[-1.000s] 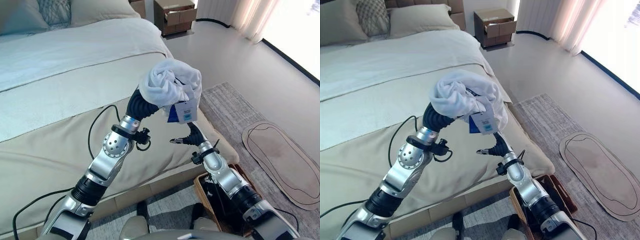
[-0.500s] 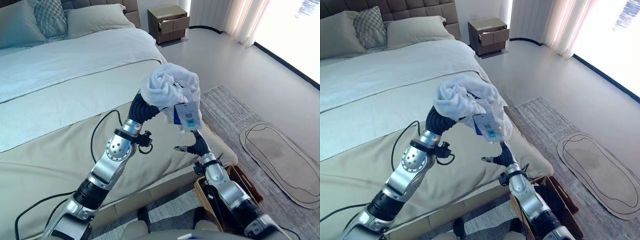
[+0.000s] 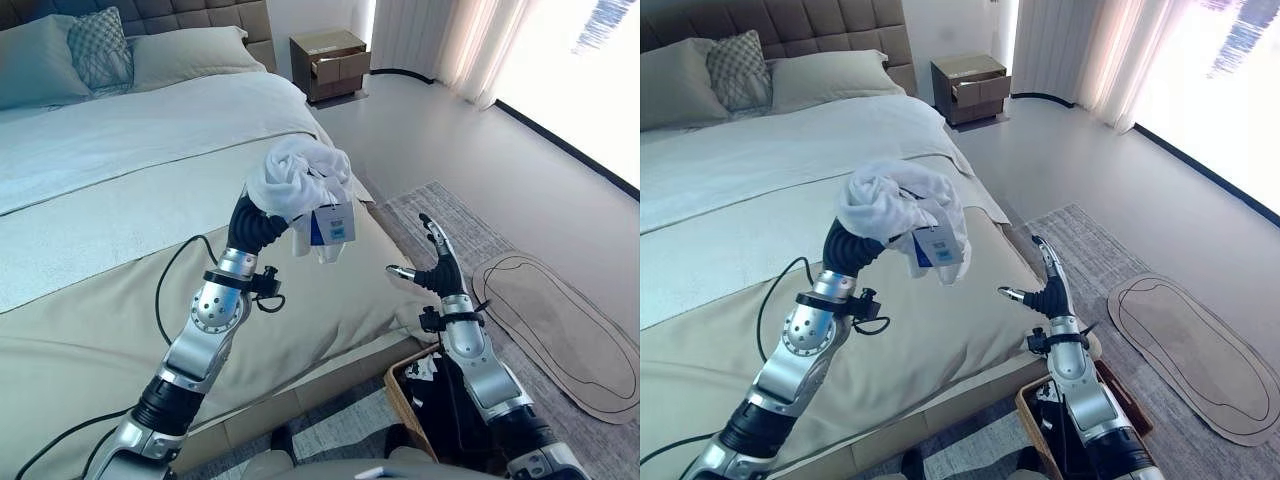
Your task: Pick up clothes into the bucket
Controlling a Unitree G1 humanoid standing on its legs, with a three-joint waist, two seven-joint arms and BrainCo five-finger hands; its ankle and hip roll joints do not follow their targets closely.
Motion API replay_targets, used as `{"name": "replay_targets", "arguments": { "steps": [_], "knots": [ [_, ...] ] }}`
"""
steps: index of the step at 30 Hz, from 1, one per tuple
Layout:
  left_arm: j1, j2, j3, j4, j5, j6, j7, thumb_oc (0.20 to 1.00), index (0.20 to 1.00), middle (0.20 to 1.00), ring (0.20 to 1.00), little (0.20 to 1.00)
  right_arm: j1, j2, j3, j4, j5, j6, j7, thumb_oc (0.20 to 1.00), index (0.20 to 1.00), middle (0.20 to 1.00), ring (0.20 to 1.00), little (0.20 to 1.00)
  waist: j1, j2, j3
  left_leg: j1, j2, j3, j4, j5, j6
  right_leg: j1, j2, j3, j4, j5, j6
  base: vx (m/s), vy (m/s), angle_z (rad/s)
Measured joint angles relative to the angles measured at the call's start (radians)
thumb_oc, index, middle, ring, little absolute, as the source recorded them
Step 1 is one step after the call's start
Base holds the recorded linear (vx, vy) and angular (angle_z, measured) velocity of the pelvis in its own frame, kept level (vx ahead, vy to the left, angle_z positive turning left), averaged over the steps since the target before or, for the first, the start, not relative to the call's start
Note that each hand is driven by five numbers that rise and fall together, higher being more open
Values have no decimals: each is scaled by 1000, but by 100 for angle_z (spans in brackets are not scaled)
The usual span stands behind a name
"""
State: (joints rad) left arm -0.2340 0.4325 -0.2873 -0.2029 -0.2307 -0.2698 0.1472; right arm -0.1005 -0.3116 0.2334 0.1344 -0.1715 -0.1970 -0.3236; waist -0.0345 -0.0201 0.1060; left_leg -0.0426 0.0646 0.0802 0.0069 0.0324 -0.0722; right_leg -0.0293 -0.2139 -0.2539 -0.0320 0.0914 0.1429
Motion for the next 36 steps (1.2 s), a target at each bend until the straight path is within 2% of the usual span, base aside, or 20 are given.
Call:
{"name": "replay_targets", "arguments": {
  "steps": [9, 10, 13, 19, 25, 31, 32, 33, 36],
  "knots": [
    [0, -16, -37, 0, -68, 0, -94, 200, 200, 200, 200, 200, -103, -4, 117, 67, 127, -15, 128, 1000, 1000, 1000, 1000, 1000, 2, 5, -6, 1, 2, -2, 2, 0, 0, 4, 3, -2, -3, 0, 0, 0, 0, 0],
    [-1, -20, -48, 1, -81, 1, -110, 200, 200, 200, 200, 200, -115, -4, 134, 86, 144, -15, 142, 1000, 1000, 1000, 1000, 1000, 21, 5, -6, 2, 2, -2, 2, 0, 0, 6, 3, -2, -4, 0, 0, 0, 0, 0],
    [-1, -22, -61, 0, -109, 1, -137, 200, 200, 200, 200, 200, -137, -3, 157, 111, 153, -15, 166, 1000, 1000, 1000, 1000, 1000, 27, 6, -7, 4, 2, -3, 2, 0, 0, 10, 3, -3, -5, 0, 0, 0, 0, 0],
    [-2, -21, -69, -20, -153, 3, -169, 200, 200, 200, 200, 200, -180, 25, 174, 150, 145, -15, 167, 1000, 1000, 1000, 1000, 1000, 27, 6, -7, 5, 0, -4, 2, 0, 0, 12, 0, -5, -6, 0, 0, 0, 0, 0],
    [-5, -19, -99, -90, -259, 18, -197, 200, 200, 200, 200, 200, -197, 71, 175, 196, 141, 3, 127, 1000, 1000, 1000, 1000, 1000, 28, 7, -7, 3, -2, -5, 1, 0, 1, 10, -1, -5, -7, 0, 0, 0, 0, 0],
    [-6, -19, -126, -91, -277, 25, -201, 200, 200, 200, 200, 200, -202, 71, 189, 196, 143, 7, 123, 1000, 1000, 1000, 1000, 1000, 29, 10, -7, -1, -3, -8, 2, 0, 0, 9, -2, -8, -8, 0, 0, 0, 0, 0],
    [-6, -19, -126, -91, -277, 25, -202, 200, 200, 200, 200, 200, -202, 69, 193, 196, 144, 7, 123, 373, 373, 373, 373, 373, 29, 11, -7, -2, -3, -8, 2, 0, 0, 9, -2, -8, -8, 0, 0, 0, 0, 0],
    [-6, -20, -126, -91, -277, 27, -206, 200, 200, 200, 200, 200, -202, 69, 197, 196, 144, 7, 125, 200, 200, 200, 200, 200, 29, 12, -7, -2, -3, -8, 2, 0, 0, 9, -2, -8, -9, 0, 0, 0, 0, 0],
    [-6, -20, -126, -89, -277, 30, -207, 200, 200, 200, 200, 200, -202, 65, 205, 195, 160, 7, 139, 200, 200, 200, 200, 200, 28, 16, -6, -2, -3, -8, 1, 0, 0, 9, -2, -8, -9, 0, 0, 0, 0, 0]
  ]
}}
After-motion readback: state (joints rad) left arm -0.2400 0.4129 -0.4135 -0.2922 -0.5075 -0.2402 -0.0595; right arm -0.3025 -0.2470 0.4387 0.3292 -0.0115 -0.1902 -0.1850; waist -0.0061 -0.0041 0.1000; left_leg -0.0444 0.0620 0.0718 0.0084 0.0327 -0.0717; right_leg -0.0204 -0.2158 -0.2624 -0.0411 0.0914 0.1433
